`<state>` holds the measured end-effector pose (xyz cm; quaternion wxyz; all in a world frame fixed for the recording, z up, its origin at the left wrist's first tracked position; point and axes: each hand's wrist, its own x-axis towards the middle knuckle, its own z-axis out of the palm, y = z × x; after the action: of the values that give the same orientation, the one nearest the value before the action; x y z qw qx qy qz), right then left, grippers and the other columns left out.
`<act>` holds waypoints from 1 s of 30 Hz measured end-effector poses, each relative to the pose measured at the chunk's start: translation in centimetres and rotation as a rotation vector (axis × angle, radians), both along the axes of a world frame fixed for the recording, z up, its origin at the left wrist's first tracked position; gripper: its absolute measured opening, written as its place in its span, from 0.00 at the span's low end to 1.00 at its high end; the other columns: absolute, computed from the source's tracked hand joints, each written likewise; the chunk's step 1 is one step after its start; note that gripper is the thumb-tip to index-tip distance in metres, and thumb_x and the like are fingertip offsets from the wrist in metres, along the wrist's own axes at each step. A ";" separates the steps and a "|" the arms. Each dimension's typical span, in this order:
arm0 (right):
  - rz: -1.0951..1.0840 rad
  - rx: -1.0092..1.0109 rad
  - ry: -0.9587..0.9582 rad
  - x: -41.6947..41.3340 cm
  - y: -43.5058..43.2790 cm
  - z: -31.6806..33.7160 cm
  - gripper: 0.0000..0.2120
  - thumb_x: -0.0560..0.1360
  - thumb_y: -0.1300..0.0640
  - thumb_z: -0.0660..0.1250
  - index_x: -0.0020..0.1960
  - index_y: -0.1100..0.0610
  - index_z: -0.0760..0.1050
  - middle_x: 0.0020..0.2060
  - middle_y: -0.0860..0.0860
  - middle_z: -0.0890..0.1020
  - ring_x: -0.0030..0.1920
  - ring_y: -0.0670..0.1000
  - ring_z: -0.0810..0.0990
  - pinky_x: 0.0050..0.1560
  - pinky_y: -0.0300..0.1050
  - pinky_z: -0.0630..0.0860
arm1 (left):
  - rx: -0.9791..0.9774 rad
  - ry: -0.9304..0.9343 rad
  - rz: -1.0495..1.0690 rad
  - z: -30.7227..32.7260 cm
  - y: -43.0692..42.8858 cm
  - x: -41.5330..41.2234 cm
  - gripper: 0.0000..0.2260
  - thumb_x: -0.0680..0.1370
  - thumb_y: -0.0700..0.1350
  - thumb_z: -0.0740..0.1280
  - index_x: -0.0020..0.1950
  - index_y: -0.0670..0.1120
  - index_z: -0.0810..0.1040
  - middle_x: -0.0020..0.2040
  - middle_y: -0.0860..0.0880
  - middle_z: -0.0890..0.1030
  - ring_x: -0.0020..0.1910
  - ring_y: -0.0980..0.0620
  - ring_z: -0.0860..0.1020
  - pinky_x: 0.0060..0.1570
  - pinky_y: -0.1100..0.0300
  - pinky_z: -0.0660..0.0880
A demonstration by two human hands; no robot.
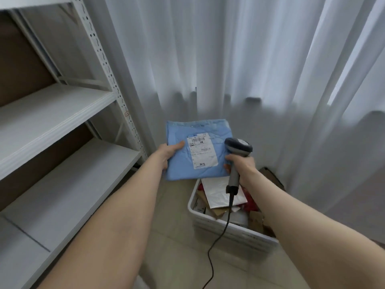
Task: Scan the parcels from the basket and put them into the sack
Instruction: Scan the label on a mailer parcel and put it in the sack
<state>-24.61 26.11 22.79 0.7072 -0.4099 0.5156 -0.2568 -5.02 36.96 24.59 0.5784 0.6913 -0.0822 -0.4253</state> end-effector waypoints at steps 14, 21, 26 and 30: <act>0.382 0.135 0.041 4.0 24.0 -4.4 0.07 0.75 0.67 0.67 0.41 0.61 0.70 0.30 0.57 0.76 0.28 0.54 0.75 0.29 0.43 0.73 | 0.278 -0.217 0.480 -6.3 30.3 0.6 0.11 0.71 0.29 0.66 0.52 0.37 0.80 0.53 0.39 0.81 0.42 0.48 0.78 0.44 0.57 0.74; 0.478 0.253 0.026 8.5 36.0 -9.6 0.05 0.74 0.68 0.67 0.42 0.61 0.73 0.33 0.56 0.76 0.31 0.54 0.75 0.30 0.44 0.73 | 0.509 -0.143 0.498 -13.2 42.6 2.3 0.15 0.71 0.31 0.62 0.56 0.37 0.79 0.51 0.40 0.81 0.49 0.41 0.80 0.52 0.53 0.76; 0.429 0.323 0.081 12.3 43.5 -15.4 0.06 0.74 0.67 0.68 0.44 0.59 0.72 0.36 0.55 0.76 0.34 0.53 0.78 0.33 0.45 0.76 | 0.658 -0.201 0.431 -18.4 50.6 4.6 0.07 0.72 0.34 0.63 0.44 0.42 0.80 0.43 0.42 0.81 0.40 0.44 0.78 0.39 0.58 0.73; 0.426 0.385 0.131 14.0 48.4 -21.8 0.08 0.74 0.65 0.69 0.52 0.61 0.73 0.42 0.56 0.78 0.38 0.53 0.80 0.36 0.46 0.78 | 0.781 -0.279 0.354 -24.3 55.3 6.2 0.09 0.75 0.38 0.60 0.39 0.46 0.77 0.43 0.43 0.80 0.36 0.47 0.74 0.37 0.59 0.67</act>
<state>-10.66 74.56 1.04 0.7752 -0.3829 0.5017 0.0274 1.13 92.25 0.30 0.3216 0.9118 0.1268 -0.2218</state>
